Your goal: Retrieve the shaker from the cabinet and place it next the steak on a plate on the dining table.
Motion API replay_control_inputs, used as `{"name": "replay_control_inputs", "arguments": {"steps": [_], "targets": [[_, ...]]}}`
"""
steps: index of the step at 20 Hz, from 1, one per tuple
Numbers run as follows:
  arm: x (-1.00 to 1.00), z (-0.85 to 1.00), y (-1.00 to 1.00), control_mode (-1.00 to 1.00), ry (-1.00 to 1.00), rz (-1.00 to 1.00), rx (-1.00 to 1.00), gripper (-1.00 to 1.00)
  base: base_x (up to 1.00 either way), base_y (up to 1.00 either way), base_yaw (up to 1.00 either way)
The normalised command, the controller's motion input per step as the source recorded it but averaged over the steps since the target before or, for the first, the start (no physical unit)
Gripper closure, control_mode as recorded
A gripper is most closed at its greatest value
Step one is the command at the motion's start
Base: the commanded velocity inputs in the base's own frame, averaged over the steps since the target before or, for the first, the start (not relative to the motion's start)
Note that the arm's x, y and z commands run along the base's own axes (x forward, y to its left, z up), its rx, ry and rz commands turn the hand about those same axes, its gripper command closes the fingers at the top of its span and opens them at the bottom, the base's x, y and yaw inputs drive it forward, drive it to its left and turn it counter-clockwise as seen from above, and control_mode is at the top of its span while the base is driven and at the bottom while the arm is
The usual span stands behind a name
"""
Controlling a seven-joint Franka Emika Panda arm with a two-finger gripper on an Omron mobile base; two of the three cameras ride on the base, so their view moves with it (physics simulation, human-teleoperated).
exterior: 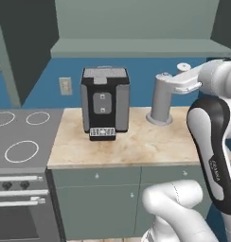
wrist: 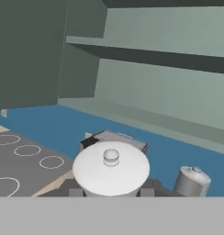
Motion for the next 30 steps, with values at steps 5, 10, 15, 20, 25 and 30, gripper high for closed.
{"name": "replay_control_inputs", "arguments": {"steps": [5,10,15,20,25,30], "targets": [[0.0,0.0,0.0,1.0,0.0,0.0,0.0,1.0,-0.22,0.0,0.39],[0.0,0.0,0.0,1.0,0.0,0.0,0.0,1.0,-0.41,0.03,0.52],[0.0,0.0,0.0,1.0,0.0,0.0,0.0,1.0,-0.51,0.27,0.68],[0.0,0.0,0.0,1.0,0.0,0.0,0.0,1.0,-0.53,0.35,0.65],[0.0,0.0,0.0,1.0,0.0,0.0,0.0,1.0,-0.39,0.41,0.58],[0.0,0.0,0.0,1.0,0.0,0.0,0.0,1.0,-0.32,0.3,0.5]]}}
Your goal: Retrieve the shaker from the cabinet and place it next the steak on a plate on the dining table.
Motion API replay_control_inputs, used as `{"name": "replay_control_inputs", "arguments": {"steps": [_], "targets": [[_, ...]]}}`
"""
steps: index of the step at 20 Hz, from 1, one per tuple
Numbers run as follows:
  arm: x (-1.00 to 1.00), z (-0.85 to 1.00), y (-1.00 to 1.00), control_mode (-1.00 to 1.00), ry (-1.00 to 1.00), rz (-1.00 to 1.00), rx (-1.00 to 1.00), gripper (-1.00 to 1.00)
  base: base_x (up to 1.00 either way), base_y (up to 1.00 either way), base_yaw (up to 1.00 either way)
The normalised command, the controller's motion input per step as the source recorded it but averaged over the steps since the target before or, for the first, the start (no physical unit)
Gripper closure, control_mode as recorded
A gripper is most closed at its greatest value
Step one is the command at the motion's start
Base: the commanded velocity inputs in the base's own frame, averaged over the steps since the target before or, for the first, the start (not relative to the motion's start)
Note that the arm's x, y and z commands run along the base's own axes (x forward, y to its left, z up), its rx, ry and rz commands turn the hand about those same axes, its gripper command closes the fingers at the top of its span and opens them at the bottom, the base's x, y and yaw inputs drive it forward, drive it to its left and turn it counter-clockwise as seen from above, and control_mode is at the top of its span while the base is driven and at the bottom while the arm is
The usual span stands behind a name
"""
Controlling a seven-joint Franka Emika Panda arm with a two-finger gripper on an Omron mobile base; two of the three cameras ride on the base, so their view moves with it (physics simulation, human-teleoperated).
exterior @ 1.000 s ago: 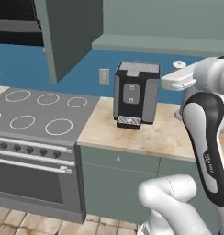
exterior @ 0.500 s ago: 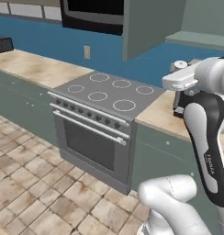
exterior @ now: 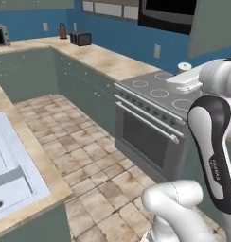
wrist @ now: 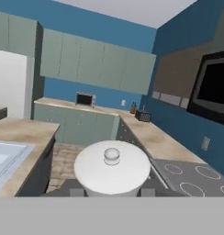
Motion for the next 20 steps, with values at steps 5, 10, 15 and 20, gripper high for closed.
{"name": "replay_control_inputs", "arguments": {"steps": [5,10,15,20], "targets": [[0.0,0.0,0.0,1.0,0.0,0.0,0.0,1.0,-0.24,0.2,0.44],[0.0,0.0,0.0,1.0,0.0,0.0,0.0,1.0,-0.17,0.34,0.39],[0.0,0.0,0.0,1.0,0.0,0.0,0.0,1.0,-0.18,0.39,0.38],[0.0,0.0,0.0,1.0,0.0,0.0,0.0,1.0,-0.05,0.66,0.29]]}}
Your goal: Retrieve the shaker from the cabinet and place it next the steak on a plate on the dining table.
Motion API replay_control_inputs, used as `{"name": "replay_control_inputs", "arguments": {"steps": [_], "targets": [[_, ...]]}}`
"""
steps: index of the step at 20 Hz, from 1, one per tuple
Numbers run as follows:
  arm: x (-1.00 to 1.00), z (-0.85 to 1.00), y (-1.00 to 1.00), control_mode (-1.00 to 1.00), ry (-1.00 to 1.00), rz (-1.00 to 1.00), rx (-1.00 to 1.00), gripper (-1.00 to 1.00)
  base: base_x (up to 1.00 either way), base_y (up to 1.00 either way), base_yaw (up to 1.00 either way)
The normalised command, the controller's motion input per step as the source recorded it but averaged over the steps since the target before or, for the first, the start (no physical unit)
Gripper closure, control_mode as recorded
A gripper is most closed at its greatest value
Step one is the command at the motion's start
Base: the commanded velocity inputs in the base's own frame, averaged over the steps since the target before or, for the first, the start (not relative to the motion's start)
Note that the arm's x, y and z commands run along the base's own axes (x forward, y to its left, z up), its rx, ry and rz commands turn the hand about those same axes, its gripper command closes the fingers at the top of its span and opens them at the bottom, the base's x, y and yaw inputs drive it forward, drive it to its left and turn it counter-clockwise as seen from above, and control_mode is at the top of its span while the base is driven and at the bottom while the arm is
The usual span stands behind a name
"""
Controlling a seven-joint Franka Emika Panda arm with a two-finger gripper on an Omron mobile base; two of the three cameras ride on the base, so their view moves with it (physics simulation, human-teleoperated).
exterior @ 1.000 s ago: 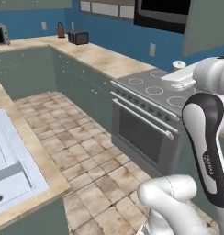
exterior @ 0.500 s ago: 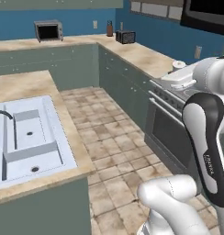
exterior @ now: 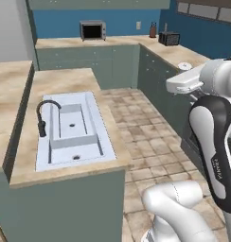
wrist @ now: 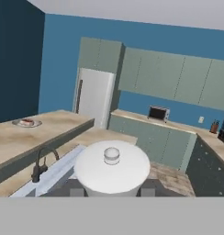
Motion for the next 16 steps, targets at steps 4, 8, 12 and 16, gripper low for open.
{"name": "replay_control_inputs", "arguments": {"steps": [4,8,12,16], "targets": [[0.0,0.0,0.0,1.0,0.0,0.0,0.0,1.0,0.0,0.99,0.21],[0.0,0.0,0.0,1.0,0.0,0.0,0.0,1.0,-0.04,1.0,0.16],[0.0,0.0,0.0,1.0,0.0,0.0,0.0,1.0,-0.14,1.0,0.15],[0.0,0.0,0.0,1.0,0.0,0.0,0.0,1.0,-0.2,1.0,0.13]]}}
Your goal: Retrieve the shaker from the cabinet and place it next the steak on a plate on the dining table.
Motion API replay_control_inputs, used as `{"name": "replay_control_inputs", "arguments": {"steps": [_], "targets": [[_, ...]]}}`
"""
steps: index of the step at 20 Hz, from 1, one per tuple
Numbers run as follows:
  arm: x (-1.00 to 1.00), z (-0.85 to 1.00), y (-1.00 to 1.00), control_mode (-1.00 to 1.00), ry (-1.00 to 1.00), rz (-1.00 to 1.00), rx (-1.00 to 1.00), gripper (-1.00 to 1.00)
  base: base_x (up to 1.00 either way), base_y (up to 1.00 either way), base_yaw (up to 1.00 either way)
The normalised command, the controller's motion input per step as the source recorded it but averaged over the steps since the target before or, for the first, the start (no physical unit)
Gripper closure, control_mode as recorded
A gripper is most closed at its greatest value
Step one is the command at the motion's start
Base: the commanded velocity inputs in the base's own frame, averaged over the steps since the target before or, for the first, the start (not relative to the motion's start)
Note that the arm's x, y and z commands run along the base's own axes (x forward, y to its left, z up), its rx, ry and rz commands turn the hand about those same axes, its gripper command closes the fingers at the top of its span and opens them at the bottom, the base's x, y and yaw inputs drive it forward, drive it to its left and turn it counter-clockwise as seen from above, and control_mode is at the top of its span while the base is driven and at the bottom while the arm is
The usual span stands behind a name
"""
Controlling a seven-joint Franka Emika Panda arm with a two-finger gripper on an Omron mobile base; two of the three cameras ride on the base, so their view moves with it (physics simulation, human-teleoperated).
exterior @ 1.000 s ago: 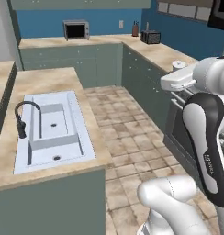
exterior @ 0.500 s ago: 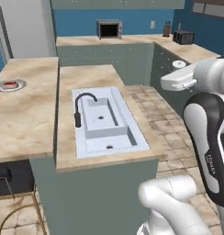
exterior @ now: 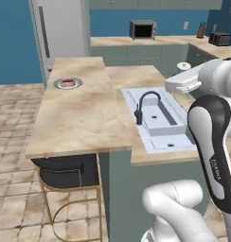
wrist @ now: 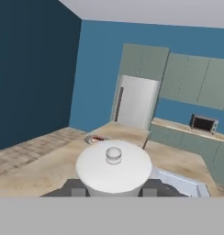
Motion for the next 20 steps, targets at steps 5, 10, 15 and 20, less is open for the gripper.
{"name": "replay_control_inputs", "arguments": {"steps": [5,10,15,20], "targets": [[0.0,0.0,0.0,1.0,0.0,0.0,0.0,1.0,-0.17,1.0,0.07],[0.0,0.0,0.0,1.0,0.0,0.0,0.0,1.0,-0.16,1.0,0.0],[0.0,0.0,0.0,1.0,0.0,0.0,0.0,1.0,-0.02,1.0,0.0],[0.0,0.0,0.0,1.0,0.0,0.0,0.0,1.0,0.06,1.0,0.0]]}}
